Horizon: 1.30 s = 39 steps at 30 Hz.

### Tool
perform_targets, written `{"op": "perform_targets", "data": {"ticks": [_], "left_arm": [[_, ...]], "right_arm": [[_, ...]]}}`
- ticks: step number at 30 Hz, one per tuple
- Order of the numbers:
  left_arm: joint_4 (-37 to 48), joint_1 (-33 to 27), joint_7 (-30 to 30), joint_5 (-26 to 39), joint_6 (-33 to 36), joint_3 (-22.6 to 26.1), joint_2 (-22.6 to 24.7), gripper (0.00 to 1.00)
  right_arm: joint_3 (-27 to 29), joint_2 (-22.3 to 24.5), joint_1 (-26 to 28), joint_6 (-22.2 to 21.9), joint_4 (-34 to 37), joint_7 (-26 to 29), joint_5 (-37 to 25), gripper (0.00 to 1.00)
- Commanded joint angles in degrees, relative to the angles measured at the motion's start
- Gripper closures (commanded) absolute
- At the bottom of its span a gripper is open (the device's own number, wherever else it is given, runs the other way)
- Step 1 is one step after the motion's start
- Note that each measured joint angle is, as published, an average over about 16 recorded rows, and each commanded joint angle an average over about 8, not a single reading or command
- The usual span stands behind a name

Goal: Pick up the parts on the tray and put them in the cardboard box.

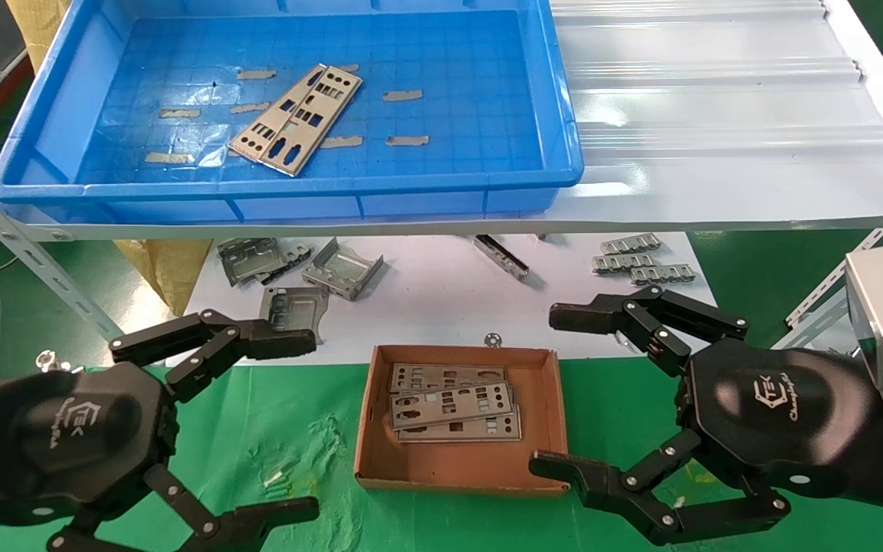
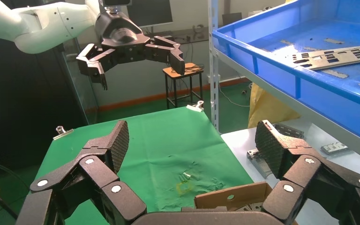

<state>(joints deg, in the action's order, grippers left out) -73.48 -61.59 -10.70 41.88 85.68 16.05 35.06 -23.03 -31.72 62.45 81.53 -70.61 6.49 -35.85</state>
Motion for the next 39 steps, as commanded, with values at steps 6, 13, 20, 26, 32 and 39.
{"op": "perform_targets", "data": {"ticks": [6,13,20,26,32,39], "left_arm": [[0.0,0.0,0.0,0.0,0.0,0.0,0.0,0.0],[0.0,0.0,0.0,0.0,0.0,0.0,0.0,0.0],[0.0,0.0,0.0,0.0,0.0,0.0,0.0,0.0],[0.0,0.0,0.0,0.0,0.0,0.0,0.0,0.0],[0.0,0.0,0.0,0.0,0.0,0.0,0.0,0.0],[0.0,0.0,0.0,0.0,0.0,0.0,0.0,0.0]], "right_arm": [[0.0,0.0,0.0,0.0,0.0,0.0,0.0,0.0],[0.0,0.0,0.0,0.0,0.0,0.0,0.0,0.0],[0.0,0.0,0.0,0.0,0.0,0.0,0.0,0.0],[0.0,0.0,0.0,0.0,0.0,0.0,0.0,0.0],[0.0,0.0,0.0,0.0,0.0,0.0,0.0,0.0],[0.0,0.0,0.0,0.0,0.0,0.0,0.0,0.0]]}}
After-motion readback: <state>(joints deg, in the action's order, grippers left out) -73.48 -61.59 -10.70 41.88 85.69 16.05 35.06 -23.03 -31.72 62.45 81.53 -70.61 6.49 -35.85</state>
